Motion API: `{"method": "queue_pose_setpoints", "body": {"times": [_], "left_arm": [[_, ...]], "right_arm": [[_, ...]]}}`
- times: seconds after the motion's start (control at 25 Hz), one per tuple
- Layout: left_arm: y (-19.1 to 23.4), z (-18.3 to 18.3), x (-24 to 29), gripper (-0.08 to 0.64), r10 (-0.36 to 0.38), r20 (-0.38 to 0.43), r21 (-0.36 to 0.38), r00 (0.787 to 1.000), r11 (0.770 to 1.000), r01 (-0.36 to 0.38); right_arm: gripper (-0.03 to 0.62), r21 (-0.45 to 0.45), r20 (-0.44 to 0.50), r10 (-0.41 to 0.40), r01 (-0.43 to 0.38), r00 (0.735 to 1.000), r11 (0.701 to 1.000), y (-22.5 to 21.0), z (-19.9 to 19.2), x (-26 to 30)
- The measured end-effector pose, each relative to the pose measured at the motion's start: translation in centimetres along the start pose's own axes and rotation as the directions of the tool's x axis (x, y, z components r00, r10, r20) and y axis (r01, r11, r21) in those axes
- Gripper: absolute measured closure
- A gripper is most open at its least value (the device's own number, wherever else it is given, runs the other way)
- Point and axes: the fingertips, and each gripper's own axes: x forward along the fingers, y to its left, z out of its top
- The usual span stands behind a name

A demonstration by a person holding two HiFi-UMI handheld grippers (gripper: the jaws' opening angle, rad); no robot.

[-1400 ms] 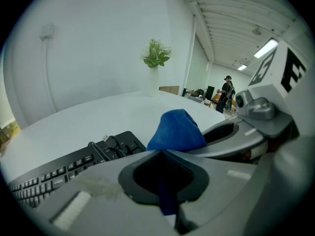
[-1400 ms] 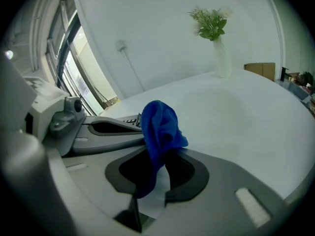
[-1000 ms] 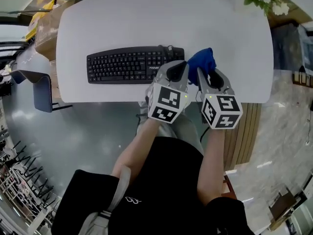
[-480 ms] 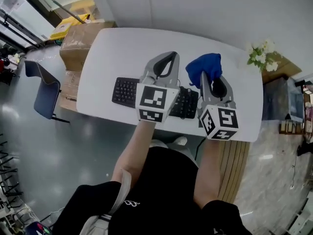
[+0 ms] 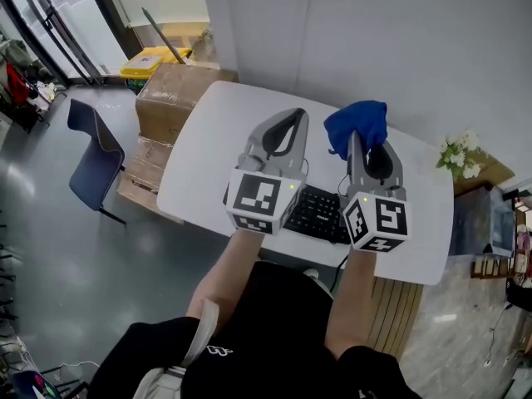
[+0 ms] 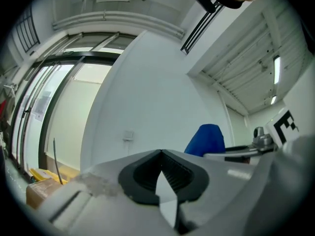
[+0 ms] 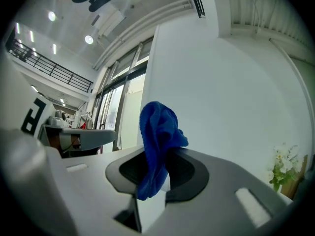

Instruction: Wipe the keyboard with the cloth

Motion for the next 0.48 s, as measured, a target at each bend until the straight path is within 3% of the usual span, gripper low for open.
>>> {"method": "queue_pose_setpoints", "body": {"times": [0.48], "left_arm": [[5.7,-0.4,-2.0,0.563,0.033,-0.001,0.008,0.999,0.999,-0.033]], "right_arm": [[0.500,-0.040,-0.023,0.060,-0.061,0.998,0.997,5.7,0.1,4.4]]}}
